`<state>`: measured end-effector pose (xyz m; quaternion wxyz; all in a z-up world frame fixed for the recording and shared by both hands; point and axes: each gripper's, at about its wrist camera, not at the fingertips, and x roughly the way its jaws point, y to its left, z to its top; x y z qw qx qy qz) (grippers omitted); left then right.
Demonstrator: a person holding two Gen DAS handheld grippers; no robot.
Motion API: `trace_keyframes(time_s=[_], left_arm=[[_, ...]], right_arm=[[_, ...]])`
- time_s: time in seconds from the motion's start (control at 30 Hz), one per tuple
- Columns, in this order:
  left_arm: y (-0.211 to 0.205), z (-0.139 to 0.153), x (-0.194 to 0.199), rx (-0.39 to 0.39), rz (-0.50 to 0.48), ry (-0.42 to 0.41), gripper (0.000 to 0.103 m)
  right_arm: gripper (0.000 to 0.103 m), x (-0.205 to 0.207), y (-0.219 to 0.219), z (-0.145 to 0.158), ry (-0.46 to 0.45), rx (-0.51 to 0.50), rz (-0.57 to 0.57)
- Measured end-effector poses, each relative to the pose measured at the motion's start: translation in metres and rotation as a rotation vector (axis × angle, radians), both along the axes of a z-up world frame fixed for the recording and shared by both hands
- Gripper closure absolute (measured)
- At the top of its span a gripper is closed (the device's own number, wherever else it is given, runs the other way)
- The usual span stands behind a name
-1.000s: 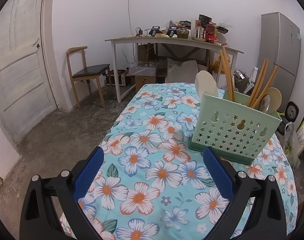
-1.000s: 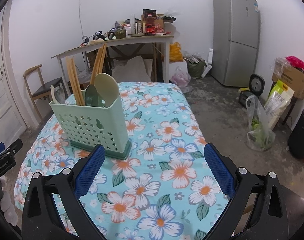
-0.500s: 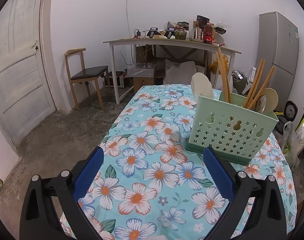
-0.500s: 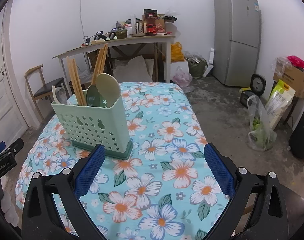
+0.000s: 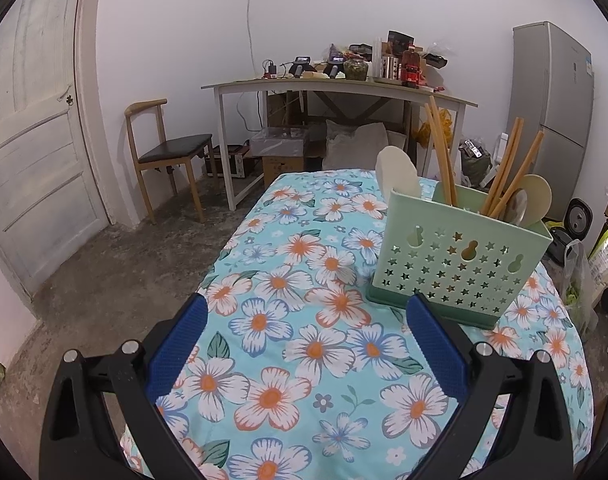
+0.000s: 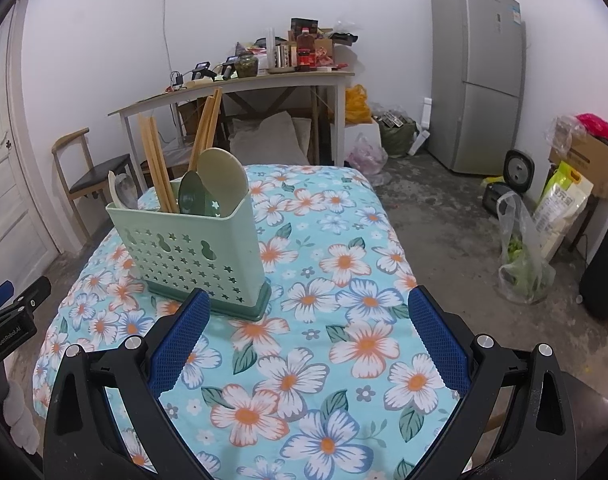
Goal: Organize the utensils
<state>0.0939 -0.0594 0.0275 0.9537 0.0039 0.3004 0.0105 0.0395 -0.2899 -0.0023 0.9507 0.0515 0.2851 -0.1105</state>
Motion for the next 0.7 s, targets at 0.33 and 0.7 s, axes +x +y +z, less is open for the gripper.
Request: trace_keyframes(time_s=[0.33,0.7], left_arm=[[-0.0004,-0.0002,0.0004,-0.002,-0.001,0.003,0.006],[-0.0008,-0.001,0.0001,0.002,0.0,0.009,0.006]], right_arm=[[0.008,0.0002,0.0,-0.0005,0.0,0.0,-0.001],[0.008,0.0003,0.0007,-0.0012,-0.001,0.001,-0.003]])
